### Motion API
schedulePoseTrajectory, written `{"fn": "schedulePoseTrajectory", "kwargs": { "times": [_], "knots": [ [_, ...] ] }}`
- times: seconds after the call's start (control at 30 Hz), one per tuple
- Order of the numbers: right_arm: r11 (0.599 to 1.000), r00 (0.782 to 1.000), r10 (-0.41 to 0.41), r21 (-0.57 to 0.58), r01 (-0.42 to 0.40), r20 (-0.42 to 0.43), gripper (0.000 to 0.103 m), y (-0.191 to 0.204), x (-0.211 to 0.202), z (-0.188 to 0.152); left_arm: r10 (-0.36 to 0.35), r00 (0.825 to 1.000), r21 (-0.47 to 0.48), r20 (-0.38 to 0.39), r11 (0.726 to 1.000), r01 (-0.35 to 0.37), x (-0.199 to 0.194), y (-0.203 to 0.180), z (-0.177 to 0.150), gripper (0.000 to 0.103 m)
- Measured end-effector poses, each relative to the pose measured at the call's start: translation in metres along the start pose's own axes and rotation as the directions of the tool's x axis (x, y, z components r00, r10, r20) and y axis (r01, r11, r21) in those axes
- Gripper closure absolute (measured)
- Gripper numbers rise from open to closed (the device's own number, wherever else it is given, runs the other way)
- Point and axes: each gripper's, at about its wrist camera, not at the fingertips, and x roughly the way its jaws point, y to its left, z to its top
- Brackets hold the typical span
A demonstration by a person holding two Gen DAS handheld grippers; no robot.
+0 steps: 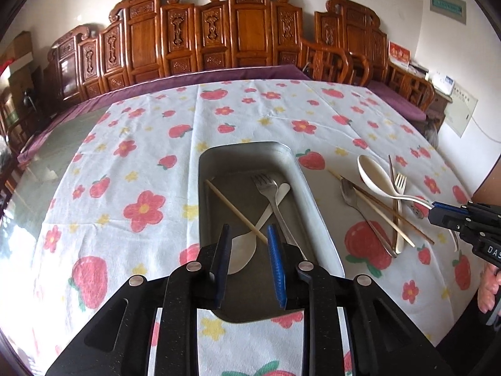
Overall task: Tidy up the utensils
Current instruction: 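Carry the white plastic spoon over the tray and lower it with the right tool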
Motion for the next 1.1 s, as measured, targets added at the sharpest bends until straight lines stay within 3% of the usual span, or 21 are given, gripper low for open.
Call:
{"fn": "schedulePoseTrajectory", "kwargs": {
  "times": [0.2,0.43,0.83,1.1],
  "knots": [
    [0.997,1.000,0.014,-0.079,-0.014,-0.004,0.090,0.033,0.001,0.021,-0.006,1.000,-0.041,0.008,0.999,0.006,-0.002,0.017,-0.002,0.081],
    [0.989,0.999,0.036,-0.141,-0.040,-0.034,0.090,0.065,0.014,0.040,0.008,1.000,-0.099,0.024,0.995,-0.006,-0.002,0.042,-0.005,0.073],
    [0.979,0.994,0.020,-0.198,-0.041,-0.104,0.090,0.100,0.066,0.059,0.052,0.997,-0.150,0.065,0.988,-0.041,-0.013,0.074,-0.001,0.067],
    [0.969,0.980,-0.114,-0.236,0.074,-0.160,0.090,0.108,0.120,0.064,0.057,0.996,-0.145,0.071,0.988,-0.046,-0.016,0.076,-0.001,0.066]
  ]
}}
